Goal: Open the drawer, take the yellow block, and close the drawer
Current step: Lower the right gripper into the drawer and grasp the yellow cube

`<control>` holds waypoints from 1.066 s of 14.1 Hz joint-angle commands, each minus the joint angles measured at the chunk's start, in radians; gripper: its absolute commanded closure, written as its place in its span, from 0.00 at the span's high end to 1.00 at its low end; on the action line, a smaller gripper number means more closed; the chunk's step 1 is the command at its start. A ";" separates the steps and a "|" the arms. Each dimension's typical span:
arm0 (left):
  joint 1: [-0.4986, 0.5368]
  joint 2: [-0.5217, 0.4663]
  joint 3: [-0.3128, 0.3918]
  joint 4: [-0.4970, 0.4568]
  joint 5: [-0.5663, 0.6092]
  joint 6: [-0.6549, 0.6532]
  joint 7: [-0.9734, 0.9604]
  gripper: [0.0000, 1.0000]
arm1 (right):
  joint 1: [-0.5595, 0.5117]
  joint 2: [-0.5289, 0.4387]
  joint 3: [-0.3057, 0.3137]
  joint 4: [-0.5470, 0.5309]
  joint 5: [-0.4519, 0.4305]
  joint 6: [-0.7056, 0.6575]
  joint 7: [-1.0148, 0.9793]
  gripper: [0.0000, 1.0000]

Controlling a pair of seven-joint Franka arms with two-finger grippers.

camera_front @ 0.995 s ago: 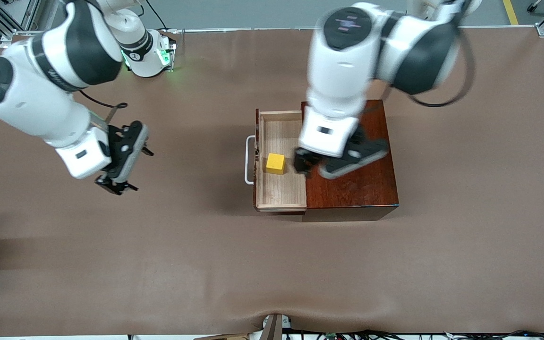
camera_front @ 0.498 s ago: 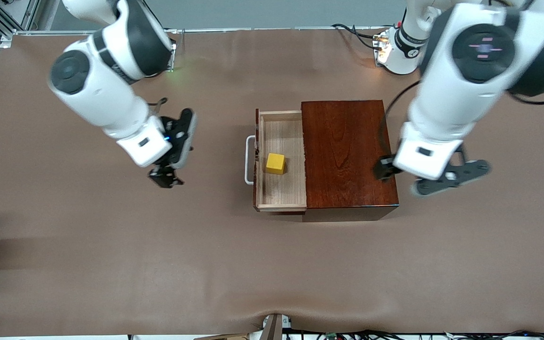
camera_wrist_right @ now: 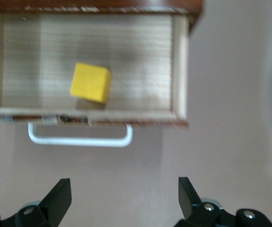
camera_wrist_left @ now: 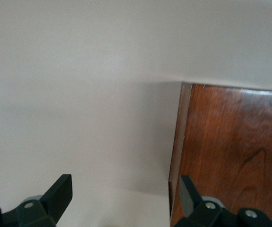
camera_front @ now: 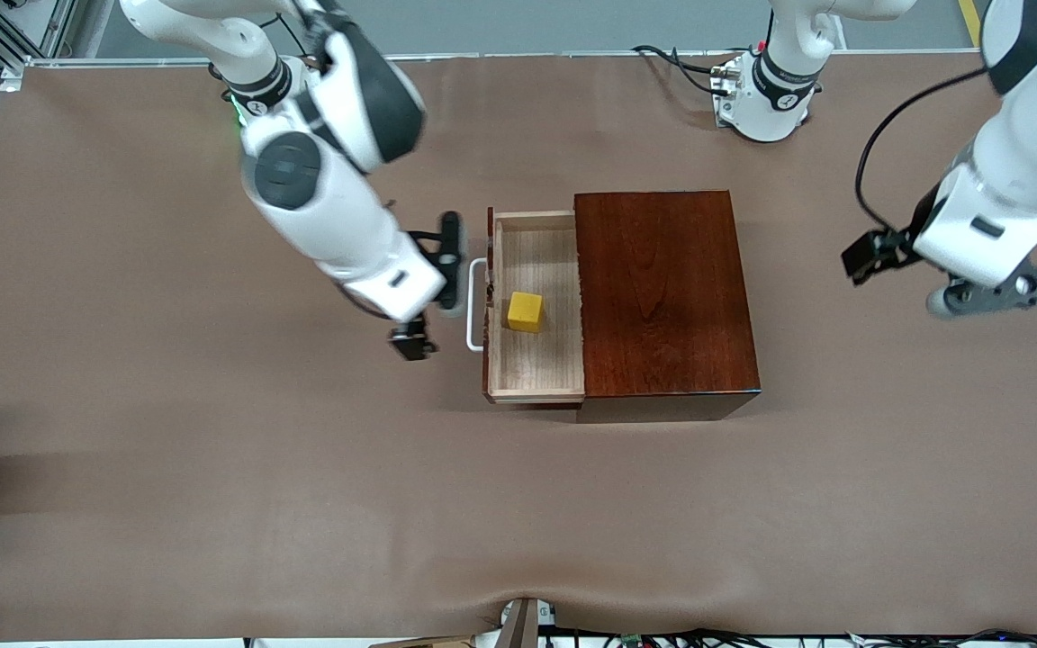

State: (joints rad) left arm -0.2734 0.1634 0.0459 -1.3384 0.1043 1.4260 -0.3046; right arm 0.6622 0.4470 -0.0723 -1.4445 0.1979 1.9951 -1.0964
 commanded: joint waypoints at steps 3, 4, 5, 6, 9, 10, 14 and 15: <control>0.052 -0.200 -0.009 -0.249 -0.014 0.062 0.125 1.00 | 0.172 0.130 -0.014 0.110 0.012 -0.007 0.228 1.00; 0.062 -0.217 -0.009 -0.266 -0.014 0.062 0.139 1.00 | 0.181 0.150 -0.015 0.108 0.008 0.028 0.236 1.00; 0.068 -0.229 -0.009 -0.271 -0.014 0.059 0.159 1.00 | 0.181 0.165 -0.014 0.107 0.008 0.062 0.236 1.00; 0.080 -0.231 -0.009 -0.268 -0.014 0.054 0.180 1.00 | 0.185 0.182 -0.014 0.107 0.008 0.073 0.240 1.00; 0.083 -0.242 -0.006 -0.263 -0.014 0.044 0.199 1.00 | 0.217 0.206 -0.015 0.107 0.005 0.114 0.303 1.00; 0.083 -0.242 -0.004 -0.260 -0.014 0.040 0.199 1.00 | 0.220 0.211 -0.017 0.107 0.000 0.120 0.331 1.00; 0.076 -0.236 -0.009 -0.254 -0.015 0.040 0.199 1.00 | 0.220 0.213 -0.018 0.105 -0.023 0.123 0.349 1.00; 0.075 -0.234 -0.011 -0.254 -0.015 0.042 0.199 1.00 | 0.218 0.213 -0.018 0.105 -0.035 0.123 0.371 1.00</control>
State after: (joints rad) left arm -0.2031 -0.0552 0.0423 -1.5762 0.1042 1.4586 -0.1224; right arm 0.8702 0.6453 -0.0784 -1.3675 0.1901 2.1226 -0.7706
